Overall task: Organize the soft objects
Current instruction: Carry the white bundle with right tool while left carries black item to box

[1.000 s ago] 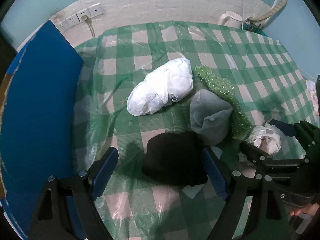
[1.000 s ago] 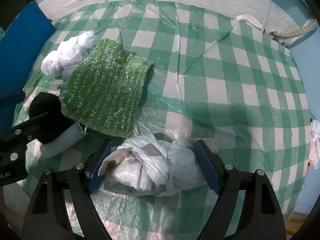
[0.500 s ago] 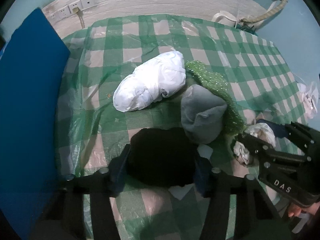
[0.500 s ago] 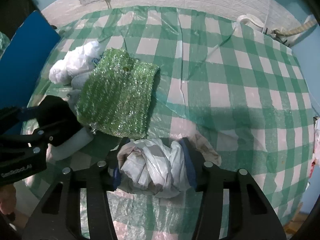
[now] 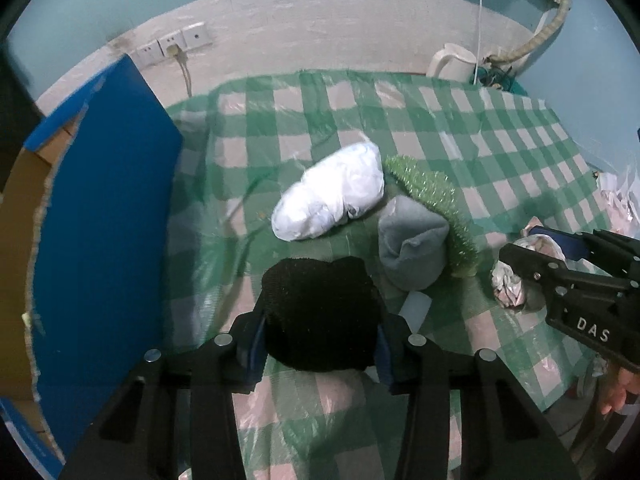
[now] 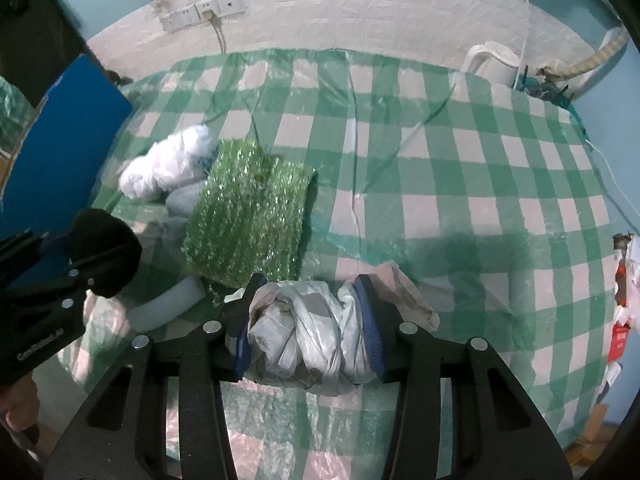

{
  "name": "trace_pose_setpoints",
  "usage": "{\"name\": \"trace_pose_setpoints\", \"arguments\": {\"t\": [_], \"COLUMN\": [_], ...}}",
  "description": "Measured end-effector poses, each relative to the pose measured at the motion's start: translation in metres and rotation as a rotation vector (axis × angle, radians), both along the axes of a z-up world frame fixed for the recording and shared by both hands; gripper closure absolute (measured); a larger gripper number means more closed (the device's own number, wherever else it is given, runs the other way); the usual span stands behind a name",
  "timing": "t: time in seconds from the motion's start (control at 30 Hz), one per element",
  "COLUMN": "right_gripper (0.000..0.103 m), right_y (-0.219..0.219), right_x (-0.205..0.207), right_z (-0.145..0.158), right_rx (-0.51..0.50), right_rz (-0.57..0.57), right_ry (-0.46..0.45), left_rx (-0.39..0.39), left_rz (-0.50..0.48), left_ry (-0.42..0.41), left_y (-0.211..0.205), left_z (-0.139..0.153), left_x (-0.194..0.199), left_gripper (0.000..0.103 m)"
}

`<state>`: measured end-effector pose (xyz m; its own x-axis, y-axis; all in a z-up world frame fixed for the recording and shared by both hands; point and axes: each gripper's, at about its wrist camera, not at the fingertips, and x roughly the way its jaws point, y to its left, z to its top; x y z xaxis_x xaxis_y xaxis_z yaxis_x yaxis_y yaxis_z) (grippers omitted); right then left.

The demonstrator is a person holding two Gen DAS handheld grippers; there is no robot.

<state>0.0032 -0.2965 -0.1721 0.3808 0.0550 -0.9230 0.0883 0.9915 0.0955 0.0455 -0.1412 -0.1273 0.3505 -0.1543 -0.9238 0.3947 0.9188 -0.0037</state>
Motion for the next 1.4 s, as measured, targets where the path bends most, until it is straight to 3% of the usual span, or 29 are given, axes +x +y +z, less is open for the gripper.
{"name": "trace_pose_setpoints", "arguments": {"t": [0.27,0.8,1.4], "right_gripper": [0.059,0.059,0.059], "right_y": [0.002,0.026,0.082], "right_x": [-0.003,-0.011,0.002], "right_z": [0.025,0.073,0.11], "right_rx": [0.003,0.004,0.006], "right_rz": [0.002,0.062,0.154], "right_ry": [-0.048,-0.146,-0.203], "left_rx": [0.014,0.018,0.023], "left_rz": [-0.003,0.024,0.097], "left_ry": [-0.065,-0.12,-0.167], "left_y": [0.006,0.026,0.069], "left_z": [0.024,0.052,0.076], "left_x": [-0.013,-0.028,-0.03], "left_gripper": [0.059,0.059,0.059]}}
